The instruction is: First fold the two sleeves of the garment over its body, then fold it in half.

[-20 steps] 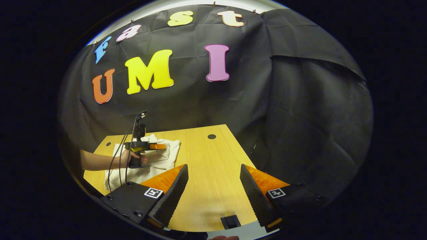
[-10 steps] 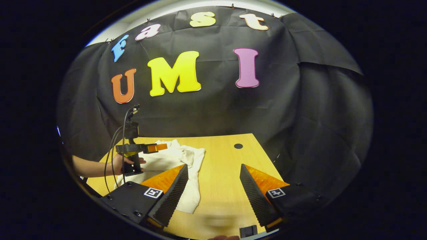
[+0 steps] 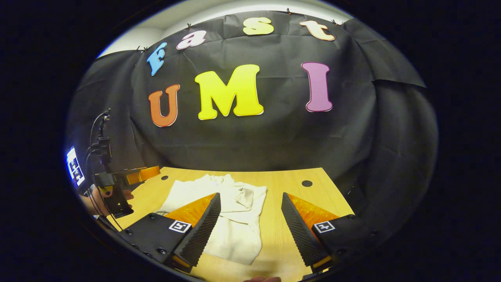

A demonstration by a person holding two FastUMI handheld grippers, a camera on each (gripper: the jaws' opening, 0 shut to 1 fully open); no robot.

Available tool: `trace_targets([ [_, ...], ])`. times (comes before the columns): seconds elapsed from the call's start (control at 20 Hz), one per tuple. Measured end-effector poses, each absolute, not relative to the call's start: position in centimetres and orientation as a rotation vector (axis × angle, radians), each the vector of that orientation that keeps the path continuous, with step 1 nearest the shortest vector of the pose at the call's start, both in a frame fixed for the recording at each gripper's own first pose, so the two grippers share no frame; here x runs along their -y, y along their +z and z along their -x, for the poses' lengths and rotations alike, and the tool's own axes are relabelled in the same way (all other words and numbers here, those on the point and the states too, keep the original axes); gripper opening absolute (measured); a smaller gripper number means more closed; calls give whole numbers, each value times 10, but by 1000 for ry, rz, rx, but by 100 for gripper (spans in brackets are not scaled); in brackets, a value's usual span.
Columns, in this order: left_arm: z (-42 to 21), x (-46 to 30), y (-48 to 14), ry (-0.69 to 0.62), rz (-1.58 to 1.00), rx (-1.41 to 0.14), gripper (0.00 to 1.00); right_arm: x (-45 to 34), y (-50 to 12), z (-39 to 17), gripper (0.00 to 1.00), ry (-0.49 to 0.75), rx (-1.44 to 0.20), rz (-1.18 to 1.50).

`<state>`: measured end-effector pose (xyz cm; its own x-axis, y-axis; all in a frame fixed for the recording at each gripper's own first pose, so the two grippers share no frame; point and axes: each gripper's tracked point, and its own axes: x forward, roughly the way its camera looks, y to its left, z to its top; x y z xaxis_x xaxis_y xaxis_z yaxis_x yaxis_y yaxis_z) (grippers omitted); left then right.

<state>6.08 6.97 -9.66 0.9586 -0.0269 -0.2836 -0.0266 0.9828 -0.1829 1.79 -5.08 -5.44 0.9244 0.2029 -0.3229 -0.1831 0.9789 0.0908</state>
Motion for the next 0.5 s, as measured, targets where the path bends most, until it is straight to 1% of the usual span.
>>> trace_targets([
  [0.15, -32, -86, -108, 16, 225, -331, 98, 49, -68, -20, 97, 206, -380, -22],
  [0.3, -3, -104, -141, 41, 243, -428, 98, 58, -92, -15, 98, 201, -452, 20],
  [0.35, 7, -112, -155, 51, 242, -456, 98, 62, -100, -13, 94, 203, -475, 20],
  [0.4, 17, -120, -169, 62, 239, -488, 98, 66, -109, -10, 98, 201, -500, 19],
  [0.45, 28, -122, -183, 68, 240, -529, 98, 71, -120, -7, 98, 199, -526, 19],
  [0.5, 40, -126, -198, 72, 244, -571, 98, 77, -131, -3, 95, 197, -551, 23],
])
